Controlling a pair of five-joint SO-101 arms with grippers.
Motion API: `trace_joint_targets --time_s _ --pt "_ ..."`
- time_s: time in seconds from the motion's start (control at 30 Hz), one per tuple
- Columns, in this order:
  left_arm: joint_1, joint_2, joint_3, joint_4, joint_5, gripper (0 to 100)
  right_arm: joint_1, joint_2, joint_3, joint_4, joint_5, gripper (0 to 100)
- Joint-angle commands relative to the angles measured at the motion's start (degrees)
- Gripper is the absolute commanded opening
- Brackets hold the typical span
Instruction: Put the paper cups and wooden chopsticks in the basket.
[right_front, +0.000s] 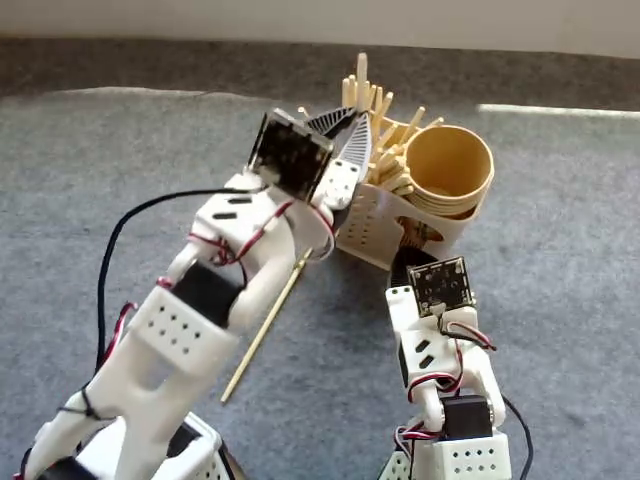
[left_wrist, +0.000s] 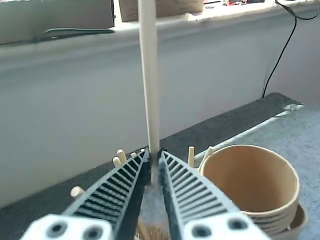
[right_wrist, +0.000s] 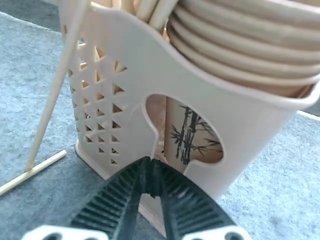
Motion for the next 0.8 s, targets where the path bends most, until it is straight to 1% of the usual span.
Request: trace_joint_targets --time_s 0.0,0.1,0.2,0.27,0.43,0.53,0.63,0.7,0.77 --pt "-1.8 3.4 -4.9 -1.1 -0.1 1 0.6 -1.1 2.7 -3.0 -0.2 0.5" --pt "-1.8 5.5 -5.1 -0.3 -0.1 3 0.6 -1.1 3.9 -5.6 -0.2 0.5" --pt "-1.8 6.5 -6.5 5.4 -0.1 10 0.6 -1.1 3.9 -5.8 -0.2 0.5" --pt "-1.8 6.7 -8.3 9.8 -0.1 13 0.6 -1.1 3.9 -5.8 -0.2 0.5" --pt "-1.8 6.6 -13.1 18.7 0.0 13 0.6 -1.1 3.9 -5.8 -0.2 0.5" --pt "-1.9 6.7 -16.7 24.1 2.4 13 0.6 -1.1 3.9 -5.8 -0.2 0.5" --pt "-1.9 6.7 -21.3 30.2 2.6 13 0.6 -1.1 3.9 -5.8 -0.2 0.5" --pt "-1.9 6.7 -23.2 32.7 2.7 13 0.6 -1.1 3.9 -5.8 -0.2 0.5" --pt "-2.0 6.7 -23.2 32.9 4.6 13 0.6 -1.1 3.9 -5.8 -0.2 0.5"
